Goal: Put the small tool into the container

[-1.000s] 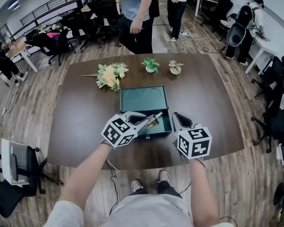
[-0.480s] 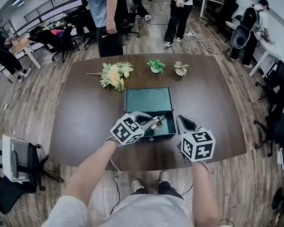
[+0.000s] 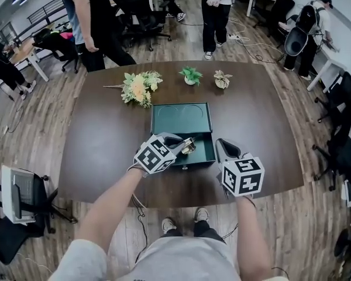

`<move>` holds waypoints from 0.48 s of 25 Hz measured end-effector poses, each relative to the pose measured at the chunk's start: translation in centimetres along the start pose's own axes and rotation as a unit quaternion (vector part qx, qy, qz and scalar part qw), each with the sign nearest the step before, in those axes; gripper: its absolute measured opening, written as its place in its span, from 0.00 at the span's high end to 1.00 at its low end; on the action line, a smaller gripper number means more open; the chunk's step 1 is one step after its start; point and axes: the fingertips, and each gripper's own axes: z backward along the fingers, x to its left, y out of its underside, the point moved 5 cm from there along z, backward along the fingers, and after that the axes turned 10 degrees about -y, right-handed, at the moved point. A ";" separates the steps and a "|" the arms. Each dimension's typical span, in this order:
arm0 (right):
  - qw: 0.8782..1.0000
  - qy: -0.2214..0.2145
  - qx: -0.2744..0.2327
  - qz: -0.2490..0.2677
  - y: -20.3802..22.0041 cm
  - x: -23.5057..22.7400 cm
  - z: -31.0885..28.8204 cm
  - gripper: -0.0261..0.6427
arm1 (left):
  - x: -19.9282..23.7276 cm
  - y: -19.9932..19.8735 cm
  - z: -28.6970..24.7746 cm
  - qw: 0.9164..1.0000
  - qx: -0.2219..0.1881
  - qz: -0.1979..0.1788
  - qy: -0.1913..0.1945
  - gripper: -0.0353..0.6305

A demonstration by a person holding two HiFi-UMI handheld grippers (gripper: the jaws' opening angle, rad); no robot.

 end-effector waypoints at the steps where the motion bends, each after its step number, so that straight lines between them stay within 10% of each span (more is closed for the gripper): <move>1: 1.000 -0.001 0.000 0.000 0.0 0.0 -0.1 0.96 | 0.1 0.2 0.0 1.000 0.004 0.001 -0.002 0.93; 12: 1.000 -0.001 0.001 -0.002 0.3 0.1 0.1 0.96 | 0.0 1.3 -0.3 0.999 0.034 0.039 -0.009 0.93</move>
